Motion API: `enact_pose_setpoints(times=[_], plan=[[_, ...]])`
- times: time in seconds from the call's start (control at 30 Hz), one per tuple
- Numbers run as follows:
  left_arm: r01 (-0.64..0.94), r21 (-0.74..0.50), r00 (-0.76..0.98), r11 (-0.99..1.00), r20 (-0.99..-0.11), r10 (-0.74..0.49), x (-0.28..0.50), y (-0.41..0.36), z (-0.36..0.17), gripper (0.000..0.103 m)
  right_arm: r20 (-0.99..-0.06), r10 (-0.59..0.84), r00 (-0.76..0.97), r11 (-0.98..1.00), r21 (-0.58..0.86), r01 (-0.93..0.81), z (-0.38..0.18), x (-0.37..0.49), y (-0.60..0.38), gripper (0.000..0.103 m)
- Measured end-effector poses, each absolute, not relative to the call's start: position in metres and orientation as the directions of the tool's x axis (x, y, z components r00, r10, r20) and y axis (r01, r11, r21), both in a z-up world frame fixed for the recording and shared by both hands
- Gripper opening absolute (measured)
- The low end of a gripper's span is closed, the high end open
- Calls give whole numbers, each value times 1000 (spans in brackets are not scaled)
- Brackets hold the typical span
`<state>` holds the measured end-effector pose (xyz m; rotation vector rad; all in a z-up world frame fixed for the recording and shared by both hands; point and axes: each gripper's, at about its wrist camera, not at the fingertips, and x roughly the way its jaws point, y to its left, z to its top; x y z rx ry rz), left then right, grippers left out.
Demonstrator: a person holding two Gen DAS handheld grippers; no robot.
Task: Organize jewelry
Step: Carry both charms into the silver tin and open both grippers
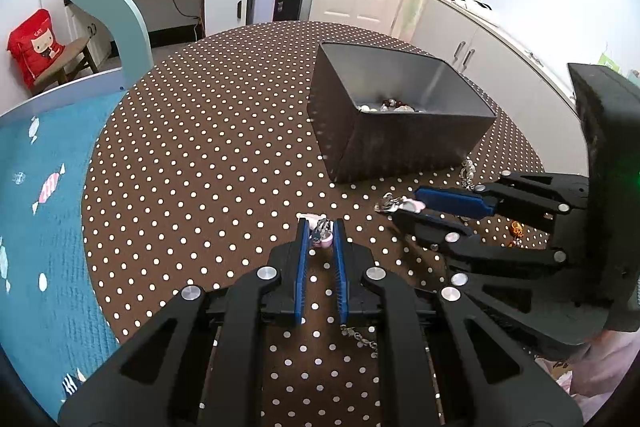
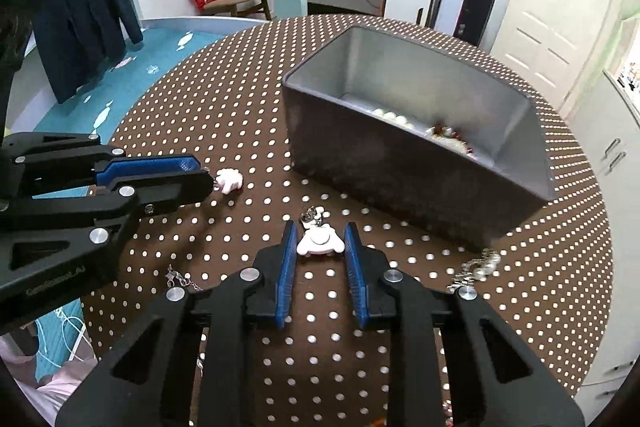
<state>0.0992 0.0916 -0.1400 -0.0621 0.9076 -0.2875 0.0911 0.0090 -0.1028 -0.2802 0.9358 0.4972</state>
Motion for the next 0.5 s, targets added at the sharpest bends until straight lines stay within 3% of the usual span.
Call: enact_pose_setpoints(times=[0.5], plan=[[248,-169,622,954,-727,-290,107,77,-93,12,-745,279,606,895,-27,-445,-57,87,-38,23]])
